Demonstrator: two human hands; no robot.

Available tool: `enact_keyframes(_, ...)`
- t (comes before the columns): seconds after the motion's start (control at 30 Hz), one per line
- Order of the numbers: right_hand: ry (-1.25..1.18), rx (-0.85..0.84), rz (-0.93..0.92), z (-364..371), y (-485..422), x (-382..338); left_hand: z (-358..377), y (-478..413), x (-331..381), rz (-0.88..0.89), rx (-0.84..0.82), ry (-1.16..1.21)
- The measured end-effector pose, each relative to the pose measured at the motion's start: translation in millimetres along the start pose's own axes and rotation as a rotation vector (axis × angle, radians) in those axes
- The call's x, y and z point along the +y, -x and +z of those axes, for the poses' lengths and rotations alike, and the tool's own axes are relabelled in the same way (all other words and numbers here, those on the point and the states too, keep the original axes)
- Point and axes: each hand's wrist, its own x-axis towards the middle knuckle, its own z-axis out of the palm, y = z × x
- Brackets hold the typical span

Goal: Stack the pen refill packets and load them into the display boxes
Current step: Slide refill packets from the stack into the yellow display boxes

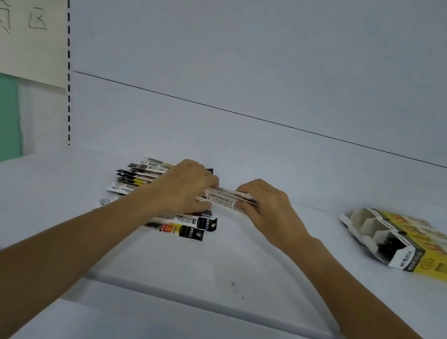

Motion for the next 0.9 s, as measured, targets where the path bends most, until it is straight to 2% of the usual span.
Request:
enact_keyframes(0.2,0.044,0.020,0.098,-53,53,56,4,-52,75,0.003,0.028,0.031)
enact_keyframes(0.3,0.081,-0.084,0.201,-83,79,83,5,-70,113,-0.009,-0.005,0.058)
enact_keyframes(0.4,0.120,-0.143,0.213,-109,108,112,3,-88,155,-0.022,-0.031,0.095)
enact_keyframes(0.57,-0.203,0.071,0.321,-129,143,134,2,-106,213,-0.095,-0.014,0.125)
enact_keyframes(0.67,-0.232,0.190,0.304,-135,152,146,2,-110,242,-0.139,-0.008,0.184)
enact_keyframes(0.8,-0.086,0.126,0.242,-143,166,169,2,-109,269,-0.101,-0.069,0.235)
enact_keyframes(0.9,0.091,0.049,0.199,-152,182,178,7,-106,278,-0.061,-0.022,0.141)
